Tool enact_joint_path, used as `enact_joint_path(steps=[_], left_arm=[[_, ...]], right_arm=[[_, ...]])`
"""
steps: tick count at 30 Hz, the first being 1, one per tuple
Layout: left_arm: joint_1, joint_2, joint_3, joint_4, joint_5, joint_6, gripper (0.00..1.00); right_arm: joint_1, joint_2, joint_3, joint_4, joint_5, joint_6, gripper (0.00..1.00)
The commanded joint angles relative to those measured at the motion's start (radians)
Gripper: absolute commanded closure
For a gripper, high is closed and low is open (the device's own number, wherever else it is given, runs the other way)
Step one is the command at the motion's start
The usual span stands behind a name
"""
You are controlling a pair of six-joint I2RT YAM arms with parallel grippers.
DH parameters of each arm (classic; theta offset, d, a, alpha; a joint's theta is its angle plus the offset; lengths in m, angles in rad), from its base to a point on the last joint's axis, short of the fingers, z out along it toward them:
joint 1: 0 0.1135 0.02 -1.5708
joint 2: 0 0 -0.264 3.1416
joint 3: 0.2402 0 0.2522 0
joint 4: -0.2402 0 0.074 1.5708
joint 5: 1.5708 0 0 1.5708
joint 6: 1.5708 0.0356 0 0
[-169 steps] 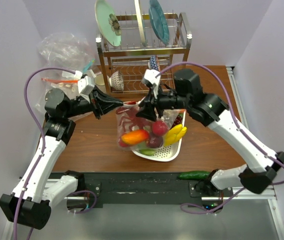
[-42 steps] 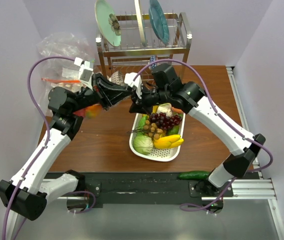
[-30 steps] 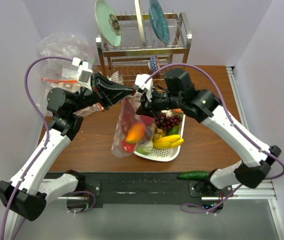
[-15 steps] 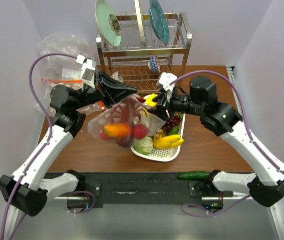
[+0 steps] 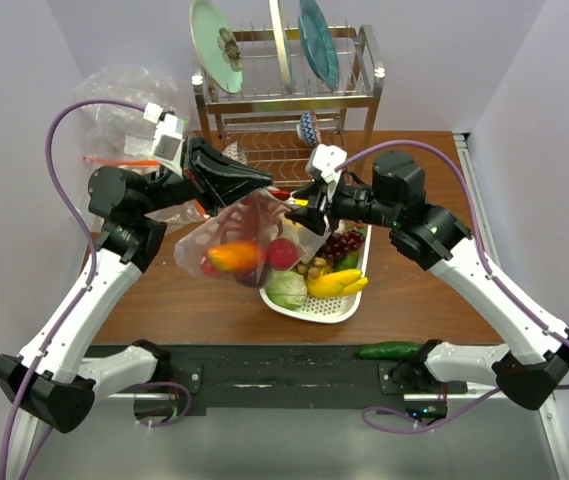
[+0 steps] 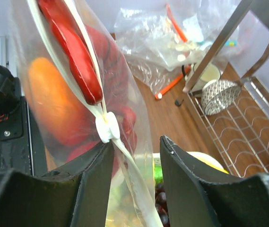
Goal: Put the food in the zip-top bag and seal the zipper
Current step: Zip the zipper food storage bag at the center of the board.
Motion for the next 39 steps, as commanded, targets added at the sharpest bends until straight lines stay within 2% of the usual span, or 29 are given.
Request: enact_joint_path(steps=[1,7,9,12,13,15,16,20,22,26,30,33,36,37,39], left_arm=[[-0.006,-0.024,0.057,0.024,0.02,0.007,1.0],[-0.006,-0.027,0.082,-0.032,0.025,0.046,1.0],[-0.006,-0.025,0.082,-0.028,0.029,0.041,1.0],[-0.006,-0.028,0.079,-0.019,0.039,0.03,1.0],[-0.006,-0.03,0.077,-0.017,0.037,0.03,1.0],[-0.006,-0.034,0.076,-0.014,0.037,0.029,1.0],[-0.004,-0.036,0.076,-0.014,0.037,0.027,1.0],[-0.006,-0.04,0.074,-0.012,0.04,0.026,1.0],[-0.006,-0.04,0.074,-0.014,0.039,0.026,1.0],[-0.004,-0.054,0.06,-0.049,0.016,0.059,1.0],[-0.004,-0.079,0.056,-0.237,-0.066,0.202,1.0],[0.004,-0.091,0.071,-0.372,-0.188,0.288,1.0],[0.027,-0.091,0.095,-0.465,-0.273,0.314,0.91],[0.042,-0.09,0.092,-0.476,-0.276,0.313,0.77],[0.053,-0.083,0.08,-0.488,-0.284,0.302,0.56]], right_arm=[[-0.006,-0.03,0.001,0.085,-0.066,-0.008,0.52],[-0.008,-0.082,-0.01,0.053,-0.06,-0.044,0.37],[-0.008,-0.108,-0.047,0.073,-0.064,-0.063,0.37],[-0.008,-0.123,-0.065,0.071,-0.103,-0.082,0.52],[-0.009,-0.123,-0.065,0.062,-0.121,-0.085,0.61],[-0.008,-0.117,-0.062,0.059,-0.181,-0.084,0.69],[-0.008,-0.117,-0.062,0.063,-0.195,-0.081,0.77],[-0.009,-0.102,-0.049,0.059,-0.245,-0.067,0.86],[-0.008,-0.087,-0.038,0.041,-0.271,-0.068,0.99],[-0.008,-0.085,-0.019,0.025,-0.255,-0.053,1.0],[-0.008,-0.11,0.011,0.007,-0.181,0.022,1.0],[-0.009,-0.09,0.118,-0.11,-0.097,0.105,1.0],[-0.009,-0.07,0.22,-0.203,0.015,0.225,1.0],[-0.008,-0.067,0.259,-0.249,0.029,0.237,1.0],[-0.008,-0.059,0.286,-0.285,0.081,0.271,1.0]])
